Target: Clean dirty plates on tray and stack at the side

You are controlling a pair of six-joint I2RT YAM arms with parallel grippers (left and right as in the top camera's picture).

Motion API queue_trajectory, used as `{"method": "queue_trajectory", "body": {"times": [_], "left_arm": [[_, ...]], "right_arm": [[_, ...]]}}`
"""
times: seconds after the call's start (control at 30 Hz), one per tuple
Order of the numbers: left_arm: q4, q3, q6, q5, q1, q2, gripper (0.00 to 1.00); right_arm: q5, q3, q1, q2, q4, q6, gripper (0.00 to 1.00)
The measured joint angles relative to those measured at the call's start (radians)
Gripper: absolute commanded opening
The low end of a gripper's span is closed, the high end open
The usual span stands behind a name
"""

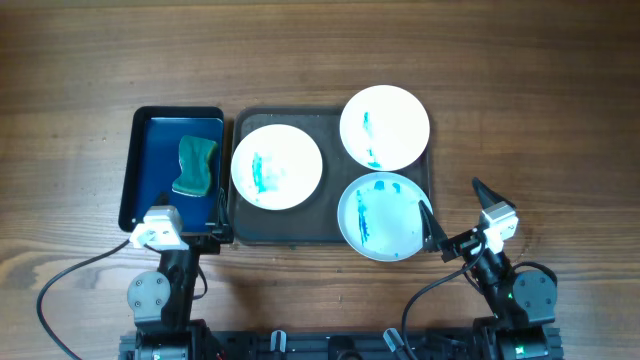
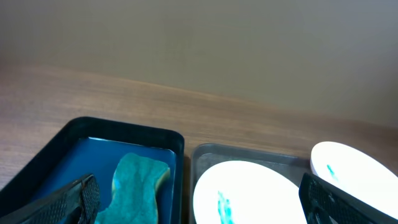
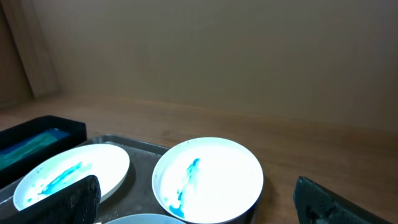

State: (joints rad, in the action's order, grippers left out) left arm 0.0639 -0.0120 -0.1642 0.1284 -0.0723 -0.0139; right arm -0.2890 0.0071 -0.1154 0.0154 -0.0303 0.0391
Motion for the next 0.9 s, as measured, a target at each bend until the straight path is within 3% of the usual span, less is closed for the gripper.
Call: {"method": "queue_trajectory", "body": {"times": [0.3,0.47,0.63,0.9], "left_arm": [[-0.061,-0.015,-0.204,0.0,0.0,-0.007,1.0],[0.024,-0.162,-0.227,0.001,0.0,-0.134,1.0],[0.255,-0.443,-0.2,0.005,0.0,-0.407,1.0],[0.845,-1.119,-0.128,0.009,0.0,-1.066,1.0]], "right_arm": [[-0.125,0.01,0.0,0.086,0.009,0.054,1.0],[-0.176,0.196,0.0,0.33,0.037,0.073,1.0],[-0.219,0.57,-0.001,0.684,0.281,0.081,1.0],[-0.235,1.191,-0.001,1.278,0.837,0.05,1.0]]}}
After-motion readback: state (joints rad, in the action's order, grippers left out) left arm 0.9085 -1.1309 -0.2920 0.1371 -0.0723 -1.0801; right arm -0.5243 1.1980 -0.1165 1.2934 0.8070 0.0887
